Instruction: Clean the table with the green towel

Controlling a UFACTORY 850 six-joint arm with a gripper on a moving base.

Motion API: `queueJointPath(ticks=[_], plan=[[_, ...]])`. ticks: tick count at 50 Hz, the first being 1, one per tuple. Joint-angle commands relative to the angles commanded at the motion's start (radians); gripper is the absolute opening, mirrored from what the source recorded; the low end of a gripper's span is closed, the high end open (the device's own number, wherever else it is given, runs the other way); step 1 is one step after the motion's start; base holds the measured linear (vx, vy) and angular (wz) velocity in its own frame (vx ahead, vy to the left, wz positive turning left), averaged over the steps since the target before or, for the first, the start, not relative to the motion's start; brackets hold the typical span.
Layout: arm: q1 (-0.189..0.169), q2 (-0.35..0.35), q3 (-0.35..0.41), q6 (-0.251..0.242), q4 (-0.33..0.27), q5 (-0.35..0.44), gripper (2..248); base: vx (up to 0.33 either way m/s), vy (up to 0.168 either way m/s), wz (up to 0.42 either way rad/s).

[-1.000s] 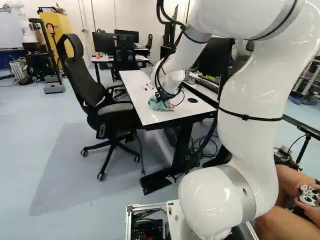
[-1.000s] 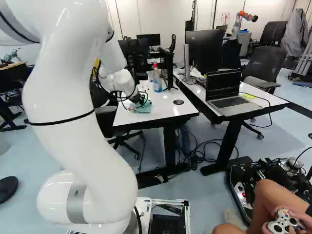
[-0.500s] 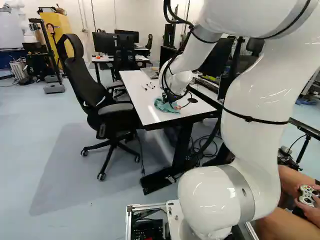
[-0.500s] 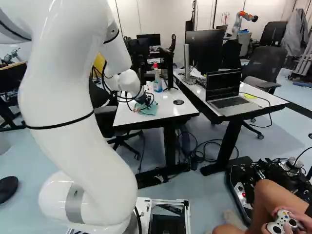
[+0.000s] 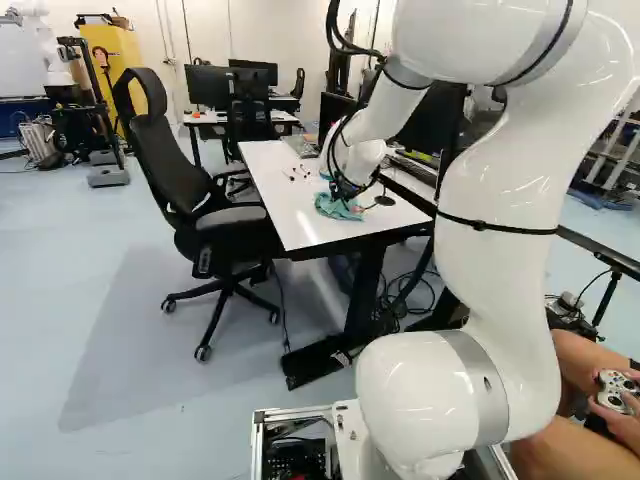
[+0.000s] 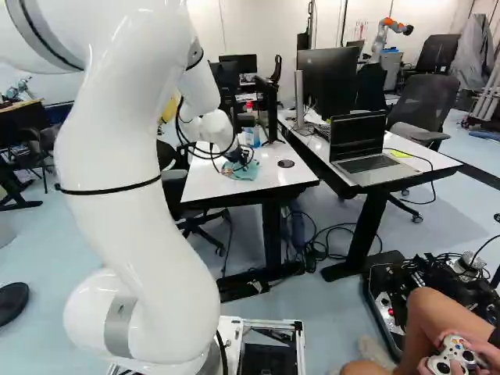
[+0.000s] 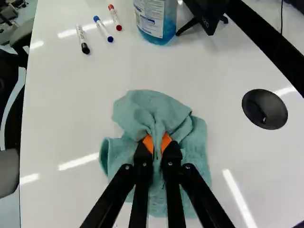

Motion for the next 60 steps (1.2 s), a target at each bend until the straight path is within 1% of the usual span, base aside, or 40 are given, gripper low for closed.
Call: queueJointPath(ticks=[12,26,49,60], plan=[[0.01,-0.051,-0.063,0.0,0.0,0.0,38,0.0,0.0,0.0],[0.042,-0.087,-0.109,0.0,0.0,0.0,38,0.0,0.0,0.0],[0.108,-0.095,-0.119,0.0,0.0,0.0,38,0.0,0.0,0.0],[0.136,-0.08,-0.1,0.0,0.0,0.0,38,0.0,0.0,0.0]])
